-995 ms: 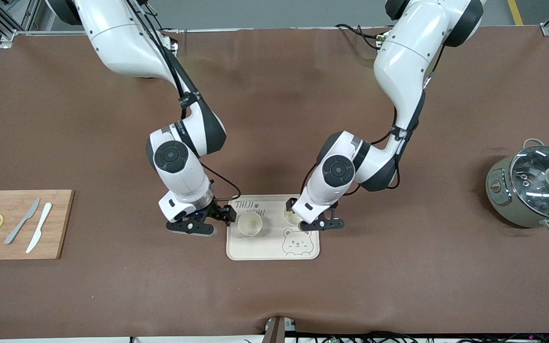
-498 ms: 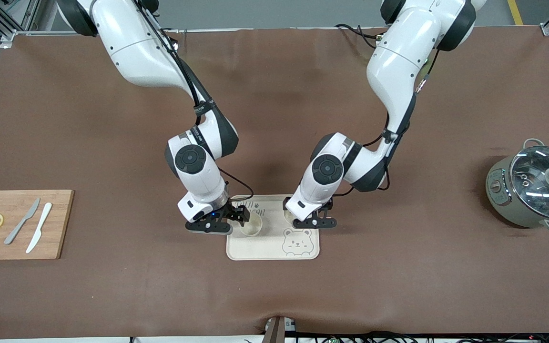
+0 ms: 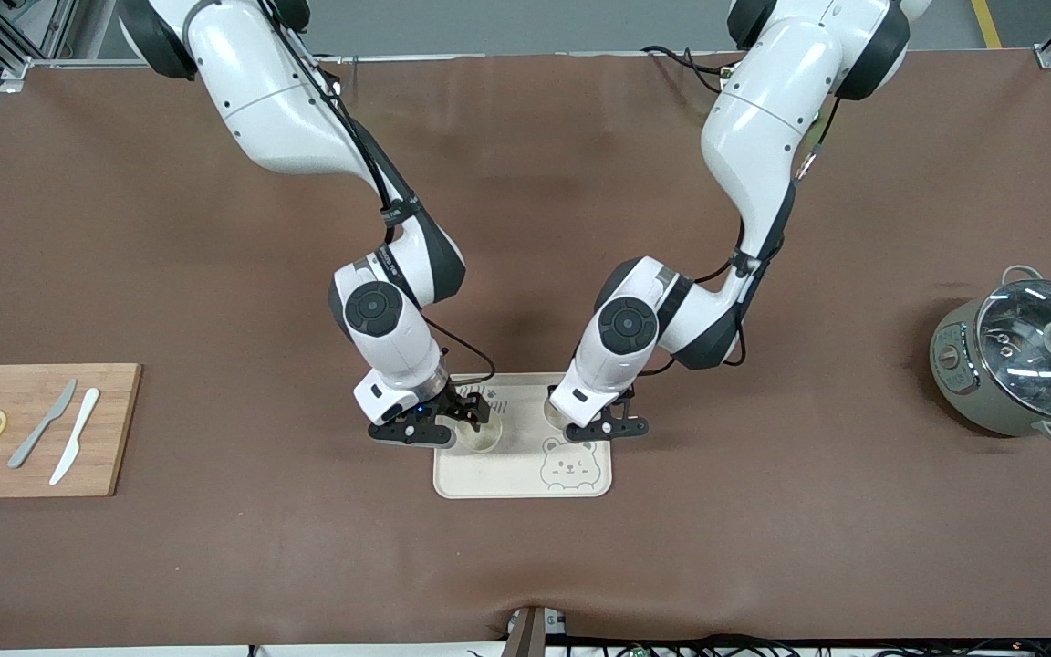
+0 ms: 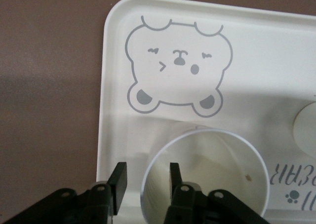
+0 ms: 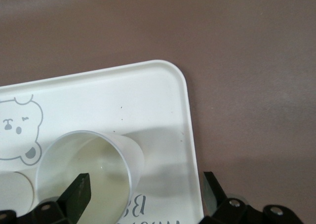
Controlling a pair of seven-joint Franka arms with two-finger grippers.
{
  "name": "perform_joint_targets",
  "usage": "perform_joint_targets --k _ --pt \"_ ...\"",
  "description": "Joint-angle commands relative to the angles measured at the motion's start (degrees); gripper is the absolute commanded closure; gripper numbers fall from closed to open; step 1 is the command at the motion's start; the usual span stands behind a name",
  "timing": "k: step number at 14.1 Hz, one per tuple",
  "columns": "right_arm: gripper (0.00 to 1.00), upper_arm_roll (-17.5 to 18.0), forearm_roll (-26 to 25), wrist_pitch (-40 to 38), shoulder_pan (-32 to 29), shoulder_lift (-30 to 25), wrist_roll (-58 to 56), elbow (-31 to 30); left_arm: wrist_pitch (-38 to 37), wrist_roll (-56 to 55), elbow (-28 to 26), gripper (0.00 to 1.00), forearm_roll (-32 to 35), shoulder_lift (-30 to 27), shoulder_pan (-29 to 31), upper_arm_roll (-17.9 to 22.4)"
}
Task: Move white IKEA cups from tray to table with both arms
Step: 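Close both grippers around the rims of the two white cups, then lift the cup with the left gripper while the right gripper lifts its cup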
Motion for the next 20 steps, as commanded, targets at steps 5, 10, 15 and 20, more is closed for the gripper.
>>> perform_joint_targets --k 5,10,15,20 --pt "0.0 0.2 0.8 1.4 0.5 2.6 0.5 2.1 0.4 -1.8 1.1 1.0 1.5 0.4 -0.5 0.5" --pt "0.27 0.3 0.8 1.4 0.6 2.5 0.1 2.2 -8.5 -1.6 1.2 1.0 1.5 -5.3 0.4 1.2" --pt "0.72 0.3 0.8 1.4 1.4 2.5 -0.2 2.4 -21.9 7.8 -1.7 1.0 1.7 -14.8 5.3 2.0" --pt "1.0 0.4 0.8 1.3 1.4 2.3 -0.4 2.5 -17.1 19.5 -20.8 1.0 0.0 -29.0 16.3 -3.7"
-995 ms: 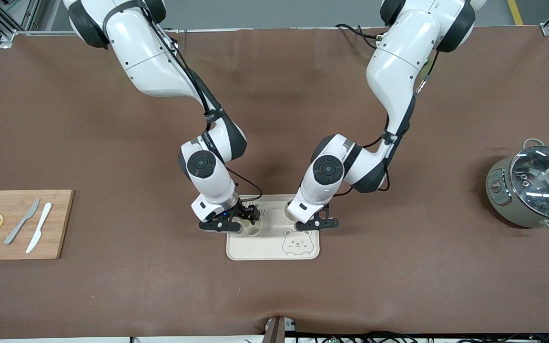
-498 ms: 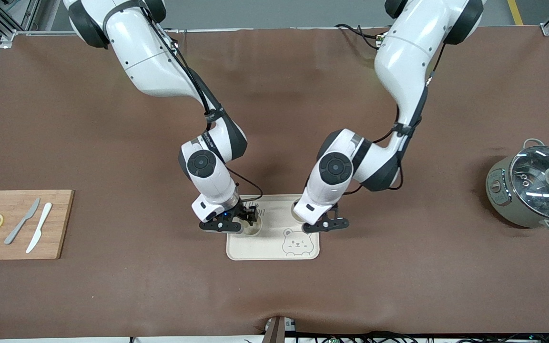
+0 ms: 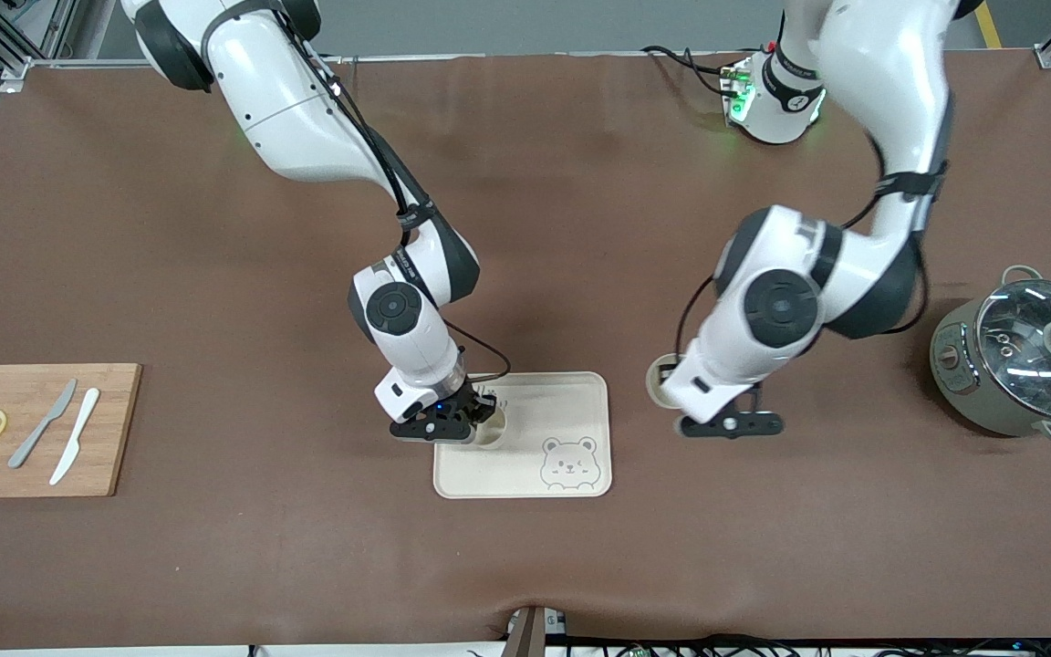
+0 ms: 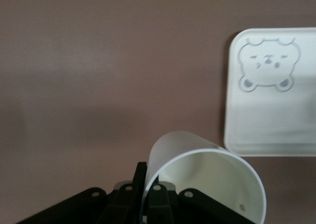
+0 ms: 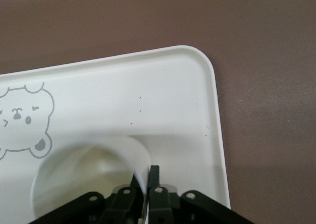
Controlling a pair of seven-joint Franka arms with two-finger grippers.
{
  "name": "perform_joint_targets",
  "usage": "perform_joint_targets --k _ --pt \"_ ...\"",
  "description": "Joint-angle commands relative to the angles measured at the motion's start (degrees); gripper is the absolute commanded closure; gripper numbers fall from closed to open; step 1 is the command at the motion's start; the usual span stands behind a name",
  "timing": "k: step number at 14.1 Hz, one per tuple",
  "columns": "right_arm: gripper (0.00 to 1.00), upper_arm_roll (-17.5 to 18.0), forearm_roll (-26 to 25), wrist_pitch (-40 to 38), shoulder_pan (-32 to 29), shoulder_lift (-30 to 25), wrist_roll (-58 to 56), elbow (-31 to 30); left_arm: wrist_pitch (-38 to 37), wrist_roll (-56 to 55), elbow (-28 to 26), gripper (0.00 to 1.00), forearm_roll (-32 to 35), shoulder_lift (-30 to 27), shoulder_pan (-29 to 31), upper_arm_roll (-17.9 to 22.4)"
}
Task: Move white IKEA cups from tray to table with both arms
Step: 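Lift the cup with the left gripper while the right gripper lifts its cup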
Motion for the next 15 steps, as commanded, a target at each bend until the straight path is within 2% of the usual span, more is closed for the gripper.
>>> perform_joint_targets --k 1,4,6,10,15 --pt "1.0 -0.1 0.7 -0.3 0.3 0.4 -0.3 1.0 8.5 5.0 -17.5 1.0 -0.9 -10.8 6.3 -4.1" --pt "1.0 -0.1 0.8 -0.8 0.2 -0.3 -0.4 1.0 18.7 13.3 -31.2 1.0 -3.8 -16.9 15.5 -9.3" --pt "1.0 0.0 0.9 -1.1 -0.3 -1.2 -1.0 1.0 24.4 16.9 -36.5 1.0 -5.9 -17.5 20.2 -12.8" --pt "1.0 0.0 0.8 -8.4 -2.8 -5.5 -8.5 0.9 31.0 17.2 -41.8 1.0 -6.0 -17.1 21.7 -13.8" --pt "1.0 -0.2 0.8 -19.0 -10.8 -12.6 -27.0 -1.0 34.8 16.9 -43.3 1.0 -6.3 -14.5 21.6 -13.8"
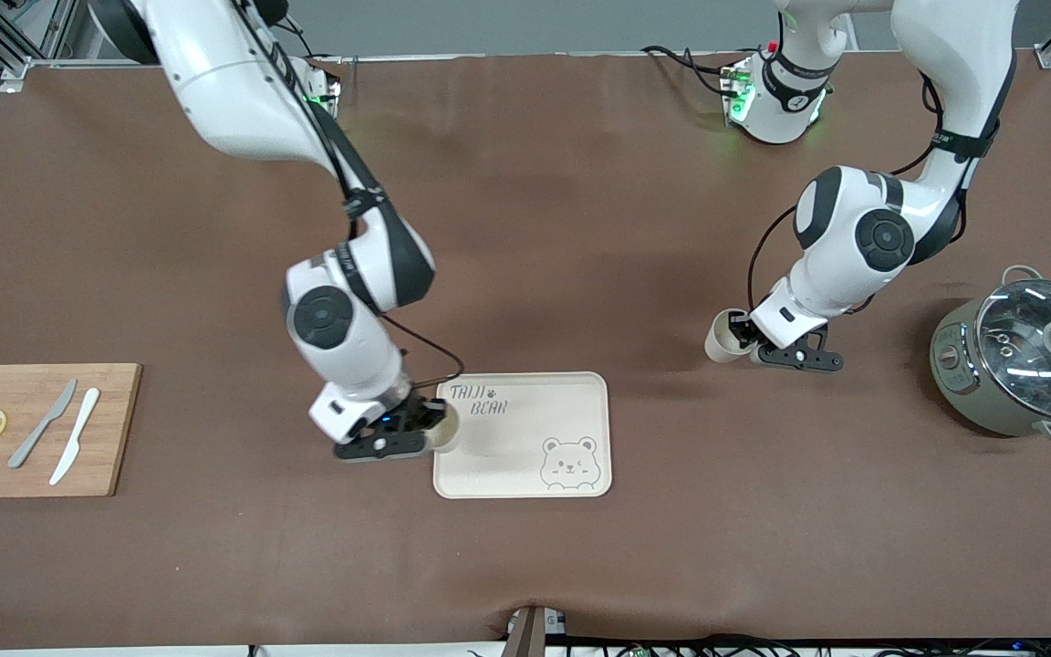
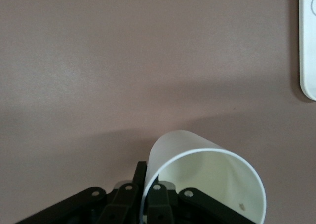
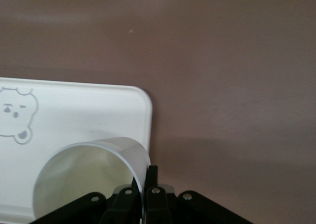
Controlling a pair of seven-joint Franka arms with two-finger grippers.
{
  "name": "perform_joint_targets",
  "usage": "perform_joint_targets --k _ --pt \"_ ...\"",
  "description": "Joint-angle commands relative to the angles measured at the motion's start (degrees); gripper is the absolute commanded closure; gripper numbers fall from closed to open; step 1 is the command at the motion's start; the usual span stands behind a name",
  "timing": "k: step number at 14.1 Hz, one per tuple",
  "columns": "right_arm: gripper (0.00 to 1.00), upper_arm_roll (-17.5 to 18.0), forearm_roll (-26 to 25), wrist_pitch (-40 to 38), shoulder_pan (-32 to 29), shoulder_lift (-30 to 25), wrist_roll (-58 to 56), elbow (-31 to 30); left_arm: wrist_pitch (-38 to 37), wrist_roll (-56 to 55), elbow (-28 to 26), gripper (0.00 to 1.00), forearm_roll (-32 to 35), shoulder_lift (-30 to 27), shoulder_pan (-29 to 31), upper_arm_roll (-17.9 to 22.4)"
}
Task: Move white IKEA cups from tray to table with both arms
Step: 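Lift the cup with the left gripper while the right gripper lifts its cup, then carry the cup toward the cutting board with the right gripper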
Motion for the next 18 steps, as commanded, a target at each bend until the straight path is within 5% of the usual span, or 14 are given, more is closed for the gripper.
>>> perform_joint_targets --k 1,10,18 --pt "1.0 0.9 0.7 -4.5 -5.3 -5.4 -11.8 -3.6 3.1 0.7 -2.2 1.0 -1.6 0.3 0.5 -0.7" --pt "1.0 1.0 4.8 -5.4 -22.1 -6.9 -50.5 -5.7 4.4 0.8 -3.0 1.0 -0.7 3.3 0.6 -0.2" --pt "1.0 0.9 5.9 -2.4 -25.1 -0.9 -57.7 -5.3 8.3 0.8 -3.6 1.0 4.0 6.0 2.4 0.1"
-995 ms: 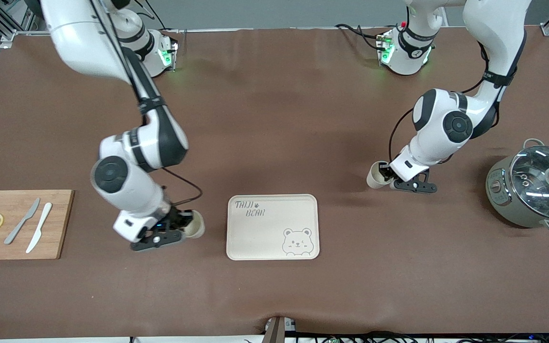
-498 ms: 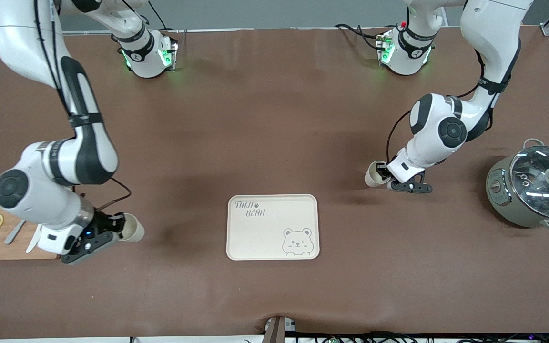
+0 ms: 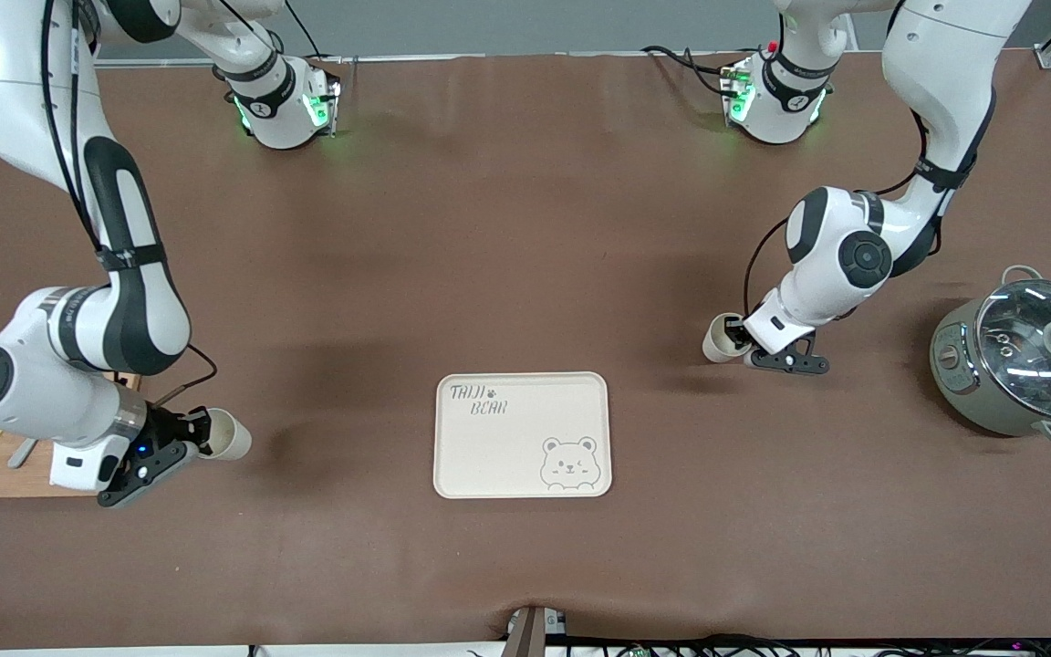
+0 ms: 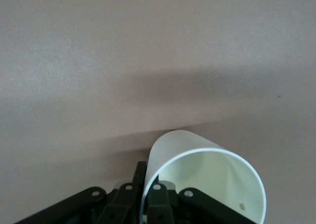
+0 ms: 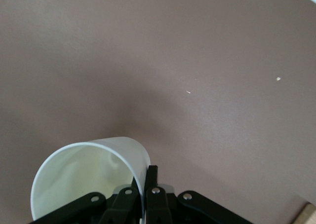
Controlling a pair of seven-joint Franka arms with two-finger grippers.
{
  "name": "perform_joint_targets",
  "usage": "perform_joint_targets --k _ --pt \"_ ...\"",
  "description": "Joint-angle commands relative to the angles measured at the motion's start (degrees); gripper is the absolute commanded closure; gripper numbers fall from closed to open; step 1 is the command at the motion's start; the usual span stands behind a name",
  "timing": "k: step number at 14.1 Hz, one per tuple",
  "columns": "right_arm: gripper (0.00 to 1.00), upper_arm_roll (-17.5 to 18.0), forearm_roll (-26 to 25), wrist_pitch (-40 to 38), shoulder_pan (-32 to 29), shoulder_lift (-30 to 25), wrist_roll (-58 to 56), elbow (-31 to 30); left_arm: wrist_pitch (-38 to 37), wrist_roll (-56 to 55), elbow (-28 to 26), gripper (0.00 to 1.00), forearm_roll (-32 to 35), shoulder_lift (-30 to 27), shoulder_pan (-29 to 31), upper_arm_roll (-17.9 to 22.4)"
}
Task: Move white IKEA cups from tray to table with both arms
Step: 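Carry the cup toward the cutting board with the right gripper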
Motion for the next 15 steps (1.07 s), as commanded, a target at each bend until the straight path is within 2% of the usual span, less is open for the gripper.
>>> perform_joint_targets --k 1,4,5,6,11,15 --pt "1.0 1.0 0.8 2.4 -1.2 2.2 -2.3 0.2 1.4 0.6 -0.7 1.0 2.4 0.2 1.3 -0.4" --pt "1.0 1.0 0.9 4.0 -2.0 4.2 -3.4 0.3 2.6 0.6 -0.7 1.0 3.2 1.0 1.4 -0.4" --pt "1.0 1.0 0.9 4.7 -2.0 4.5 -3.4 0.3 2.6 0.6 -0.6 0.97 3.3 1.0 1.4 -0.4" --pt "1.0 1.0 0.9 4.9 -2.0 5.0 -3.4 0.3 2.6 0.5 -0.5 0.01 3.9 1.2 1.3 -0.4" --pt "1.0 1.1 1.1 6.5 -2.0 6.2 -3.4 0.3 0.9 0.2 -0.2 0.0 5.2 0.2 1.9 -0.2" --pt "0.99 1.1 1.1 6.6 -2.0 6.2 -3.4 0.3 -12.7 3.6 2.8 0.0 5.7 -4.6 3.9 -0.4"
